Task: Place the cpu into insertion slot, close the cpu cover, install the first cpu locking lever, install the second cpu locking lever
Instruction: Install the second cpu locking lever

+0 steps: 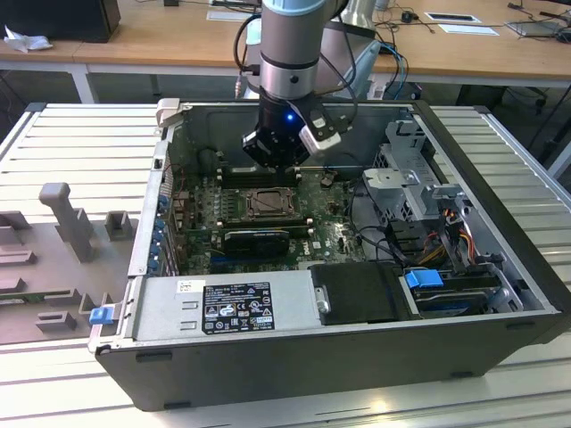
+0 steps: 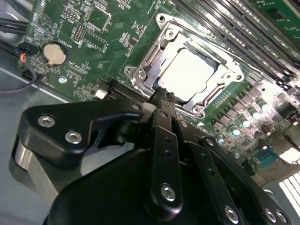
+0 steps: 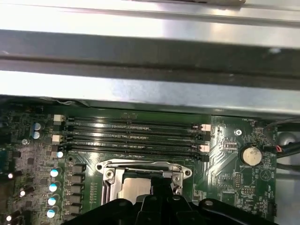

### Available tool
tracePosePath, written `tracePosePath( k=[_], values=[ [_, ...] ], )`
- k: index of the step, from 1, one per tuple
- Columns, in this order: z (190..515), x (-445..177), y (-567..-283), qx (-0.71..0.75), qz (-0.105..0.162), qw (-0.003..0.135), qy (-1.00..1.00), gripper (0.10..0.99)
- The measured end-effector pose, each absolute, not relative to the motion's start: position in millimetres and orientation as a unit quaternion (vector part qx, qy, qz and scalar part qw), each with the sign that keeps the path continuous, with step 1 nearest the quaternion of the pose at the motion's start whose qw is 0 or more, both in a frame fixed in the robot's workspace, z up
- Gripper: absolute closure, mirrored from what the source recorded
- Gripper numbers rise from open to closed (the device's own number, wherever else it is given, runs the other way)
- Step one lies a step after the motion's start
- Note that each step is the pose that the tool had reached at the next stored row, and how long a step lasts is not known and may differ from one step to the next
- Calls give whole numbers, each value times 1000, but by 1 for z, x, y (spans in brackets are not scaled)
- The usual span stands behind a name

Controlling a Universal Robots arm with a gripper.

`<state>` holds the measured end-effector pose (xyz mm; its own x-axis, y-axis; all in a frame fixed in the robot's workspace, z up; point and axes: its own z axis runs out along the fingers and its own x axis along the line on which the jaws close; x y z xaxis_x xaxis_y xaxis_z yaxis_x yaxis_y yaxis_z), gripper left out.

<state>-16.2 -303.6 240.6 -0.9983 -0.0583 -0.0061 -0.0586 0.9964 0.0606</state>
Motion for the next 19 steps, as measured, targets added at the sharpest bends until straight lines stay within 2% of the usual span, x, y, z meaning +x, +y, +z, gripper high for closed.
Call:
tracePosePath(
  k=[5,14,19],
  values=[
    [247,-16,-306,-29,30,2,999,980],
    [244,-16,-333,-29,30,2,999,980],
    [247,-16,-338,-29,30,2,999,980]
  ],
)
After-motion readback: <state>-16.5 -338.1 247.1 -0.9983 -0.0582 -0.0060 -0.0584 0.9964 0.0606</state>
